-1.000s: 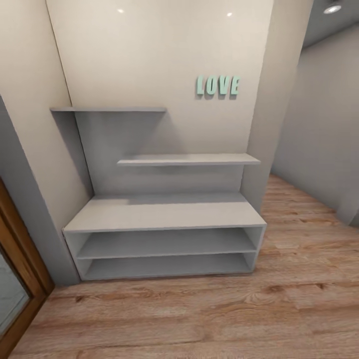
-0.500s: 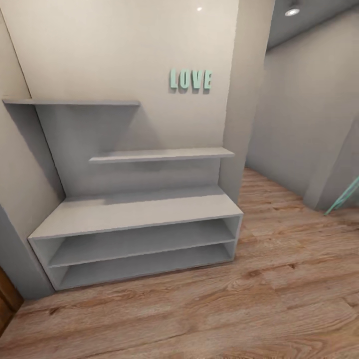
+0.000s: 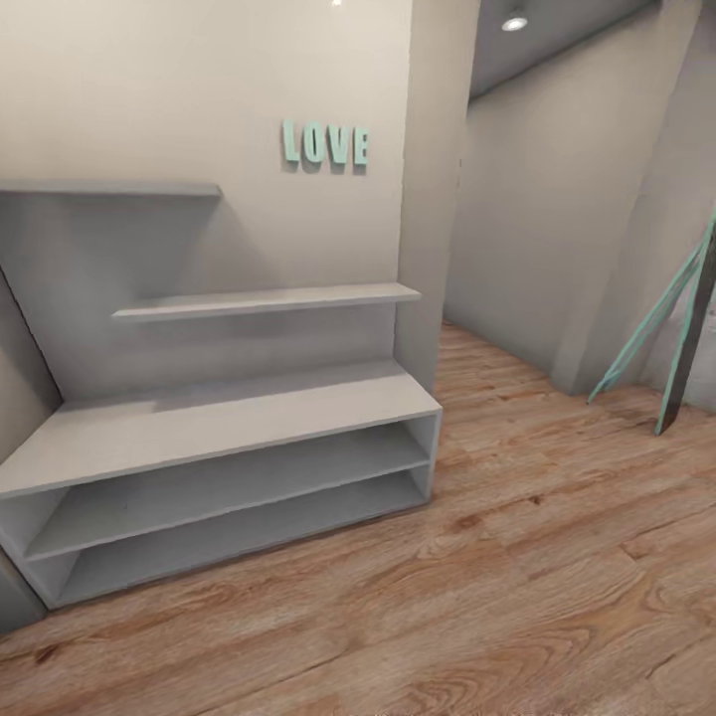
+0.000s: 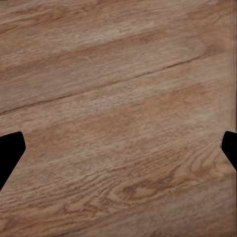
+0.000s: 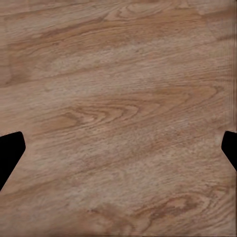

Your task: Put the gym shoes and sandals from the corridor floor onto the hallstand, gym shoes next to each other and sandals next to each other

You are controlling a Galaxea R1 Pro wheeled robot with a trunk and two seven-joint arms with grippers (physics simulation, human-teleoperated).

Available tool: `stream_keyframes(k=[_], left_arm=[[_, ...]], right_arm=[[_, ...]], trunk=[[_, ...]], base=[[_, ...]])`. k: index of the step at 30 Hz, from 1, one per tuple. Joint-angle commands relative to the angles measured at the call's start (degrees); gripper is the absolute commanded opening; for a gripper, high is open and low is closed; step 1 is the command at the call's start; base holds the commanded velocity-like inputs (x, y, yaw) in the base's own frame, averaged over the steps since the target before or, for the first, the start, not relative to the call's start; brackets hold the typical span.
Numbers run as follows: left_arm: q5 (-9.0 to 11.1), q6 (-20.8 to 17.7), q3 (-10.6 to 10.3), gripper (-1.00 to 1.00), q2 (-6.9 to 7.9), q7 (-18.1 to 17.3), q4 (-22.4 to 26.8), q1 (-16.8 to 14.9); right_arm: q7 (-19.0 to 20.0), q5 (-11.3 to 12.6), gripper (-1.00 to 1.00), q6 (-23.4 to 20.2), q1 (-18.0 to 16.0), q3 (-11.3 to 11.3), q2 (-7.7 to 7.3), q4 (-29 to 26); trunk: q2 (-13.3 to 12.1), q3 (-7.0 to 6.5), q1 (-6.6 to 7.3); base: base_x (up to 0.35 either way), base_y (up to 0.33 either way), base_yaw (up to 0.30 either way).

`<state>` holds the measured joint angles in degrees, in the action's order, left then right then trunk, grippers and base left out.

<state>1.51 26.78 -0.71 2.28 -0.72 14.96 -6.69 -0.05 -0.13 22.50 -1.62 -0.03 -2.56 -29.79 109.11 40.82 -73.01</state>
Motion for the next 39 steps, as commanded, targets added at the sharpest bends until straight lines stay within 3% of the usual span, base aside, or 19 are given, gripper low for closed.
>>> stream_keyframes(k=[1, 39], left_arm=[[0.16, 0.16, -0.08, 1.00, 0.03, -0.08, -0.02, -0.03], [0.07, 0.12, -0.09, 1.00, -0.02, -0.08, -0.02, -0.02]], right_arm=[[0.02, -0.02, 1.00, 0.18, -0.05, -0.01, 0.00, 0.06], [0.40, -0.04, 1.00, 0.18, -0.05, -0.06, 0.02, 0.13]], trunk=[[0.44, 0.29, -0.22], [15.68, 9.08, -8.56]], base=[[0.000, 0.000, -0.276], [0.000, 0.000, -0.266]])
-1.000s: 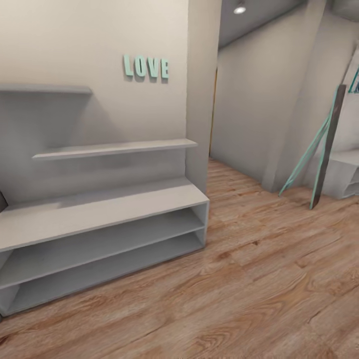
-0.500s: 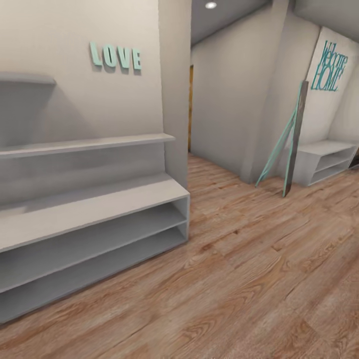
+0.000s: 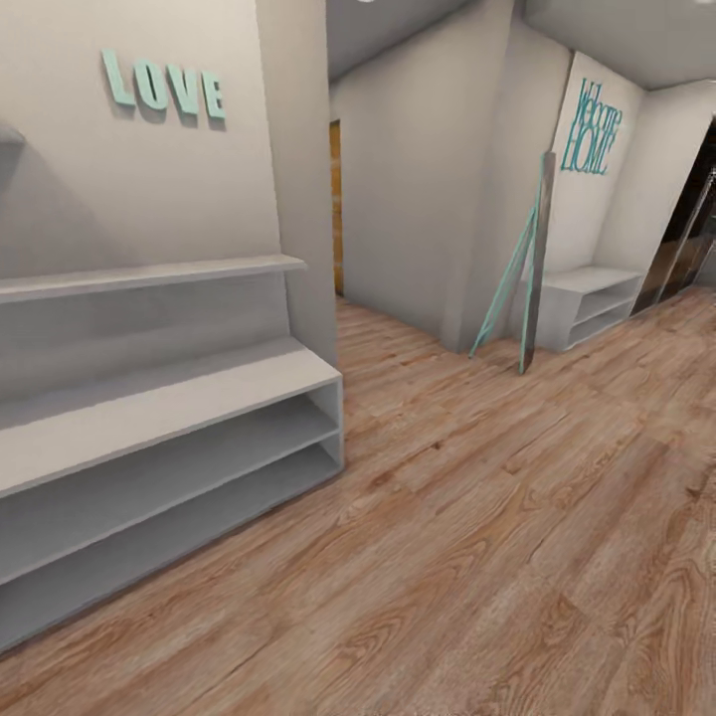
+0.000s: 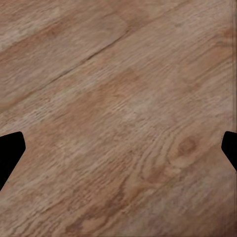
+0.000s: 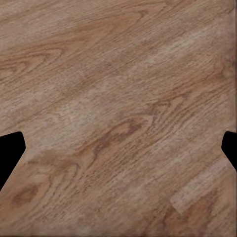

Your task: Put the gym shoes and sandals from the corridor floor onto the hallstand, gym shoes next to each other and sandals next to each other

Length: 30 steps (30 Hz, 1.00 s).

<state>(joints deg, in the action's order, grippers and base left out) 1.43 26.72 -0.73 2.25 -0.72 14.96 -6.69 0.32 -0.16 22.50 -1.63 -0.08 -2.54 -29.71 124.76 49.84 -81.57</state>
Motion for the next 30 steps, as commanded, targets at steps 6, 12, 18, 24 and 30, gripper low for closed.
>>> stream_keyframes(k=[6, 12, 18, 24, 30], left_arm=[[0.15, 0.17, -0.14, 1.00, -0.03, -0.07, -0.02, -0.04], [0.15, 0.17, -0.15, 1.00, -0.04, -0.07, -0.02, 0.00], [0.15, 0.17, -0.15, 1.00, -0.05, -0.07, -0.02, -0.03], [0.15, 0.17, -0.15, 1.00, -0.05, -0.03, -0.02, -0.06], [0.15, 0.17, -0.22, 1.00, -0.05, 0.01, -0.02, -0.01]], right_arm=[[0.03, -0.03, 1.00, 0.18, -0.04, -0.01, 0.00, 0.02], [0.03, -0.08, 1.00, 0.18, -0.04, -0.01, 0.00, 0.00], [0.03, -0.10, 1.00, 0.18, -0.04, -0.01, 0.00, 0.00], [0.03, -0.10, 1.00, 0.18, -0.04, -0.01, 0.00, 0.00], [0.03, -0.10, 1.00, 0.18, -0.04, -0.01, 0.00, 0.00]], trunk=[[2.44, 1.50, -1.31], [4.85, 2.98, -2.63], [7.25, 4.48, -3.95], [9.26, 5.81, -5.05], [9.26, 6.24, -5.05]], base=[[0.000, 0.000, -0.232], [0.000, 0.000, -0.217], [0.000, 0.000, -0.203], [0.000, 0.000, -0.199], [0.000, 0.000, -0.198]])
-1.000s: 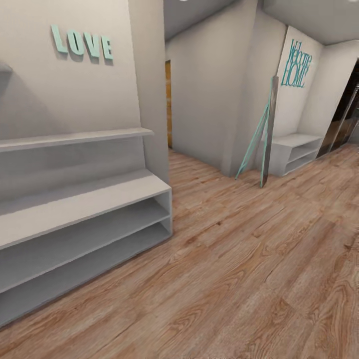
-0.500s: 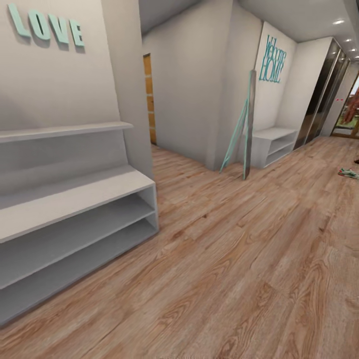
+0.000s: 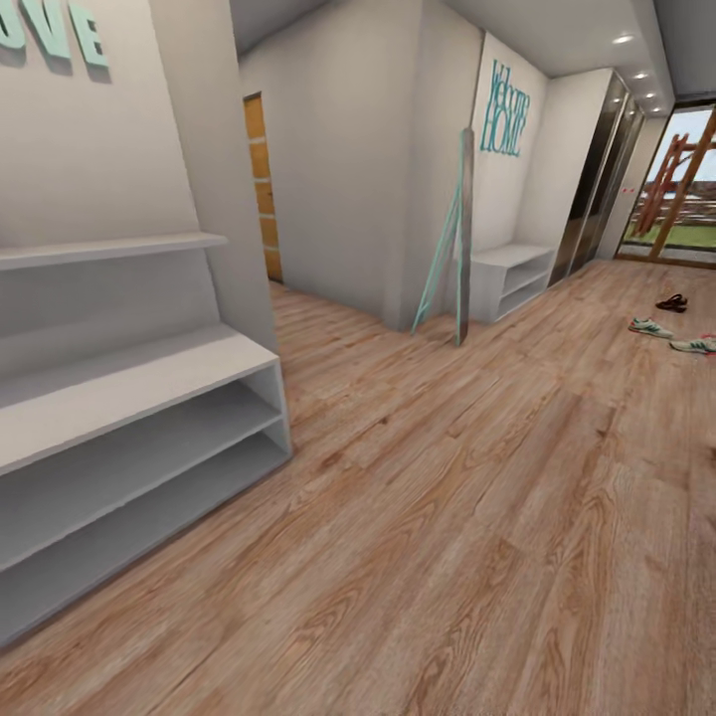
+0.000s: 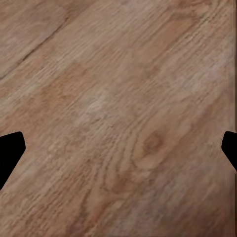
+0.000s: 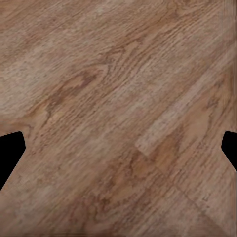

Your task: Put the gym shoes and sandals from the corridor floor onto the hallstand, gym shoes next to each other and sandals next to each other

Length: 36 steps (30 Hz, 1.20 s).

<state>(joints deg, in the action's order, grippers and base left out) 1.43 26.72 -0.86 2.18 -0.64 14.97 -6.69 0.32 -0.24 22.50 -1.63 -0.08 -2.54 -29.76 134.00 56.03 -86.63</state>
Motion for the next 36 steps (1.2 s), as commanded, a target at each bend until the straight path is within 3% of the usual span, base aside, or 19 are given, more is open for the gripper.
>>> stream_keyframes(k=[1, 8, 22, 26, 29, 36], left_arm=[[0.15, 0.17, -0.09, 1.00, 0.02, -0.07, -0.03, -0.02], [0.22, 0.17, 0.18, 1.00, 0.17, 0.09, -0.03, -0.07], [0.41, 0.14, 0.57, 1.00, 0.25, 0.14, 0.98, -0.35], [0.45, 0.11, 0.59, 1.00, 0.22, 0.10, 1.75, -1.15], [0.59, -0.06, 0.52, 1.00, -0.15, -0.11, 2.61, -3.68], [0.30, 0.00, 0.26, 1.00, -0.44, -0.14, 2.31, -4.19]], right_arm=[[0.03, -0.02, 1.00, 0.18, -0.04, -0.01, -0.01, 0.05], [0.03, -0.02, 1.00, 0.18, -0.04, -0.01, -0.01, 0.05], [-0.38, 0.06, 1.00, 0.18, -0.04, 0.13, 0.04, 0.08], [-0.44, 0.12, 1.00, 0.18, -0.04, 0.15, 0.06, -0.26], [-0.56, 0.15, 1.00, 0.24, -0.04, 0.17, 0.03, -1.64], [-0.58, 0.08, 1.00, 0.25, -0.04, 0.17, 0.00, -3.66]], trunk=[[0.02, 0.12, 0.01], [0.02, 0.63, 0.01], [0.02, 1.23, 0.01], [0.02, 1.25, 0.01], [0.02, 1.25, 0.01], [0.02, 1.25, 0.01]], base=[[0.000, 0.000, -0.198], [0.108, 0.000, -0.197], [0.318, 0.000, -0.118], [0.338, 0.000, -0.012], [0.339, 0.000, -0.003], [0.339, 0.000, -0.001]])
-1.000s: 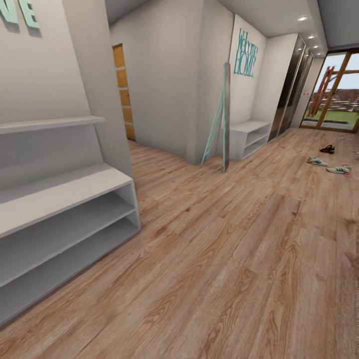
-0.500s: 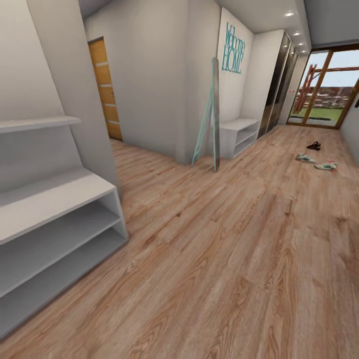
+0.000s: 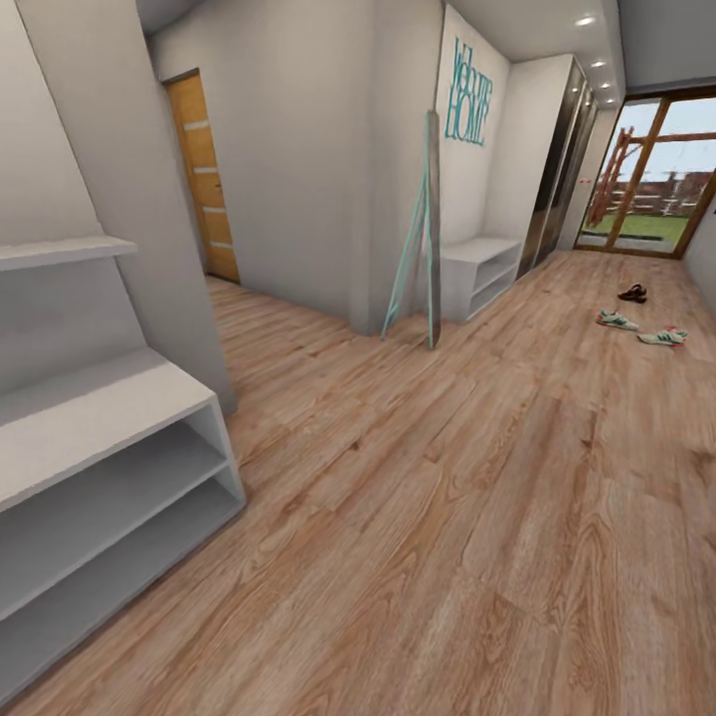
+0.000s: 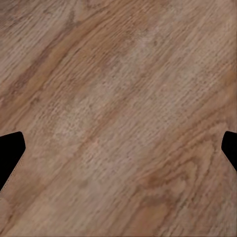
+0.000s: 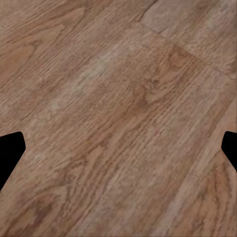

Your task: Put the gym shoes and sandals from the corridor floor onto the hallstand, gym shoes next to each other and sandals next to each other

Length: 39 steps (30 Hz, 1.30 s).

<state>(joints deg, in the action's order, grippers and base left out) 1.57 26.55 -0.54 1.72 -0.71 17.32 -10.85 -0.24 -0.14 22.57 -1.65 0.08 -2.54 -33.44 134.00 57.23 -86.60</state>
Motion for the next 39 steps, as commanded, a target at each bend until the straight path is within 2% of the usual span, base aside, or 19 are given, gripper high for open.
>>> stream_keyframes(k=[1, 15, 39], left_arm=[[0.13, 0.19, -0.08, 1.00, 0.02, -0.08, -0.09, 0.00], [0.02, 0.21, -0.23, 1.00, 0.71, -0.08, -0.60, 0.31], [-0.06, 0.25, -0.33, 1.00, 0.90, -0.08, -0.69, 0.36]], right_arm=[[-0.03, -0.02, 1.00, 0.17, -0.02, 0.01, 0.00, -0.04], [-0.03, -0.04, 1.00, 0.11, -0.02, -0.08, 0.02, 0.53], [0.01, 0.21, 1.00, 0.10, -0.02, 0.00, 0.17, 0.38]], trunk=[[0.02, 0.05, -0.02], [0.02, 0.05, -0.02], [0.02, 0.05, -0.02]], base=[[0.339, 0.000, 0.000], [0.339, -0.048, -0.036], [0.339, -0.064, -0.254]])
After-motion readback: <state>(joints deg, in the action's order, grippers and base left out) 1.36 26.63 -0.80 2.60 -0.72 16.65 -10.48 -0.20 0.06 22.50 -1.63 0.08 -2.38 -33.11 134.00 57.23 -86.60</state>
